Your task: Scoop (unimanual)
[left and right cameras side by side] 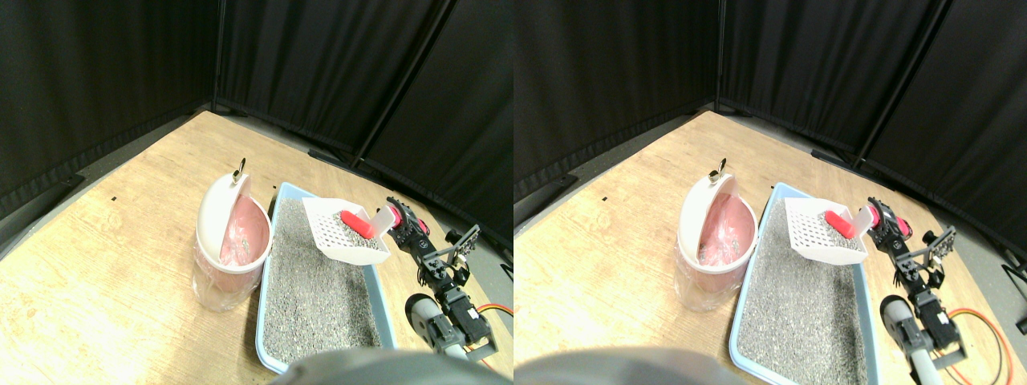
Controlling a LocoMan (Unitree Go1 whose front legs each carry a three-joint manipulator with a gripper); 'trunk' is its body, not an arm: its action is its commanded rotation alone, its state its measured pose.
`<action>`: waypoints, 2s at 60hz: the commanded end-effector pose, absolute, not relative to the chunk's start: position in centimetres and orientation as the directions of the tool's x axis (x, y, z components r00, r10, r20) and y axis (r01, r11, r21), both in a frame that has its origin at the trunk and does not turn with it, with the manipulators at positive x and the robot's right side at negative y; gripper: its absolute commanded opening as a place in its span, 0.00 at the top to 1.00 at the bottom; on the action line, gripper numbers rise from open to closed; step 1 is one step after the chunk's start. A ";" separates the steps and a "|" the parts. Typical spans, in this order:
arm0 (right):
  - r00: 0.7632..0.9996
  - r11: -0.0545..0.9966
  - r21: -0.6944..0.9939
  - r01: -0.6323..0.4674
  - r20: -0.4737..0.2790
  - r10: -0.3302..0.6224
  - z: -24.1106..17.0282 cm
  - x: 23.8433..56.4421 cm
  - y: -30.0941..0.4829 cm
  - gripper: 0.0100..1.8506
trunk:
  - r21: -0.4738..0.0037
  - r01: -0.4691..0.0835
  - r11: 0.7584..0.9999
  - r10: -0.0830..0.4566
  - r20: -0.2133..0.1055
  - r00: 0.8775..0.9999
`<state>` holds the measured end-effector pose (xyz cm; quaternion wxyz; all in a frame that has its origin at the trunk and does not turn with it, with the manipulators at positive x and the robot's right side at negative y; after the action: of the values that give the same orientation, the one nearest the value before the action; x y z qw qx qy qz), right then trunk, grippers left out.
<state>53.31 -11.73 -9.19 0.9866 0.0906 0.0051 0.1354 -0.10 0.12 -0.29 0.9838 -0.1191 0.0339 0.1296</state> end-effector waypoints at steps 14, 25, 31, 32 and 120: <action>0.943 0.929 0.164 -0.332 0.092 0.321 -7.4 53.4 -9.8 0.98 | -0.237 -0.318 0.918 0.303 -0.101 0.948; 0.936 0.926 0.134 -0.352 0.075 0.345 -7.3 53.6 -9.1 0.98 | -0.239 -0.334 0.912 0.318 -0.103 0.943; 0.925 0.918 0.112 -0.380 0.075 0.373 -7.3 53.9 -8.7 0.98 | -0.239 -0.343 0.908 0.327 -0.105 0.939; 0.923 0.917 0.107 -0.385 0.077 0.378 -7.3 54.0 -8.7 0.98 | -0.239 -0.343 0.908 0.327 -0.105 0.939; 0.856 0.846 -0.132 -0.516 -0.032 0.516 -7.3 54.5 -2.2 0.98 | -0.268 -0.454 0.850 0.435 -0.131 0.891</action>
<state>54.72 -3.03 -8.50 0.9645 -0.0687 0.0292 0.2531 -0.50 0.19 -0.37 0.9688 -0.1469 0.0263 0.1980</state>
